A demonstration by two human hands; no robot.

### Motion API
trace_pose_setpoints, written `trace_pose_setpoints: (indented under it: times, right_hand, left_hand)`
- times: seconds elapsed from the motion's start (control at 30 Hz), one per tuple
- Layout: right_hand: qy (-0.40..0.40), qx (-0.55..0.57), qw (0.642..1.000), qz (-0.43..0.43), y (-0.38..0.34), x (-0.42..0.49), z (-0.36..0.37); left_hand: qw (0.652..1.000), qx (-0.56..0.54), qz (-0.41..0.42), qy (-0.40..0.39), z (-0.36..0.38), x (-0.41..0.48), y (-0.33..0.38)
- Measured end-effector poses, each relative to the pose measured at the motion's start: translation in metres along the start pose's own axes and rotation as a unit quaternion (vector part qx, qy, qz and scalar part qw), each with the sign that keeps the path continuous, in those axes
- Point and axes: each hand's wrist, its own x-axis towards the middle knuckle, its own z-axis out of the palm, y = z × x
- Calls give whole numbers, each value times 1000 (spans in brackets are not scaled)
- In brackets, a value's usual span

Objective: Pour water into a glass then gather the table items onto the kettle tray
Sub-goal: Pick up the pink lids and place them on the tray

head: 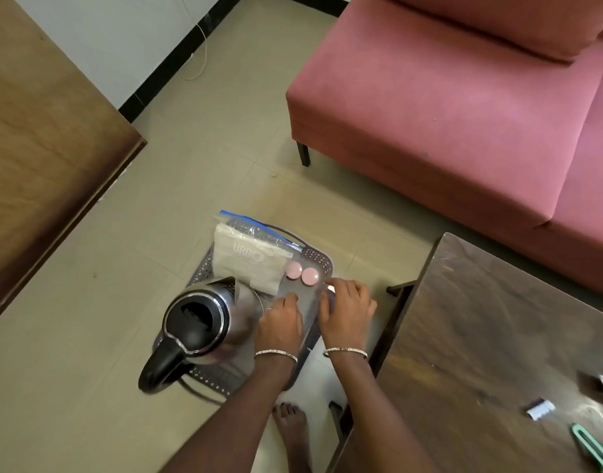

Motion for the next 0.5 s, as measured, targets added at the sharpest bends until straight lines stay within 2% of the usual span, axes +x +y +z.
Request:
trace_pose_setpoints:
  times: [0.2, 0.5]
  right_hand:
    - [-34, 13, 997, 68, 29, -64, -49]
    - [-1, 76, 994, 76, 59, -166, -128]
  left_hand:
    - [997, 51, 58, -14, -27, -56, 10]
    - [997, -24, 65, 31, -57, -164, 42]
